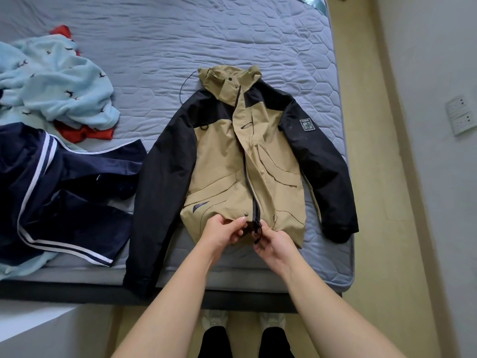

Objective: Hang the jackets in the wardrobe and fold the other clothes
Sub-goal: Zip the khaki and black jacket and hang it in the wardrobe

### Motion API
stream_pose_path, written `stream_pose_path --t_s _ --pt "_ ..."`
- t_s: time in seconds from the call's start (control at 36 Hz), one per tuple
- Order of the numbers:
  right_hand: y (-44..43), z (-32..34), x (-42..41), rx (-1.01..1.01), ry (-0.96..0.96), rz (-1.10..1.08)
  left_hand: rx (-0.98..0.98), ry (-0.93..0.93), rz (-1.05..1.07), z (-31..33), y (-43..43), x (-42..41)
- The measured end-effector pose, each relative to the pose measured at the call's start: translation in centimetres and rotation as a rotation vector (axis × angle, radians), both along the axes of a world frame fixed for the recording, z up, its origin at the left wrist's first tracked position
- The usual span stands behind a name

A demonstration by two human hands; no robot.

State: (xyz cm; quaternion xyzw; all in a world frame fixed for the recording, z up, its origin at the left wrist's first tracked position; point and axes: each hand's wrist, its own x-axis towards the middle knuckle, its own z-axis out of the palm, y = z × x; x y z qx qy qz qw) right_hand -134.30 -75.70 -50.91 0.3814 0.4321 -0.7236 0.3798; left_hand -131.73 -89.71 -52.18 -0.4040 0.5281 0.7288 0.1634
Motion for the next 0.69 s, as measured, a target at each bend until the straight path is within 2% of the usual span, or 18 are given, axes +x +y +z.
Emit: stream_pose_path --t_s 0.22,0.39,0.69 --pt "0.0 0.1 0.4 -0.031 0.009 -0.049 -0.205 0.074 0.044 0.4 1.0 0.6" --pt "-0.1 0.4 0.7 -0.071 0.017 -0.086 -0.214 0.19 0.138 1.5 1.8 0.9" --pt "-0.5 0.6 1.4 -0.069 0.025 -0.153 -0.24 0.215 0.259 2.4 3.2 1.5"
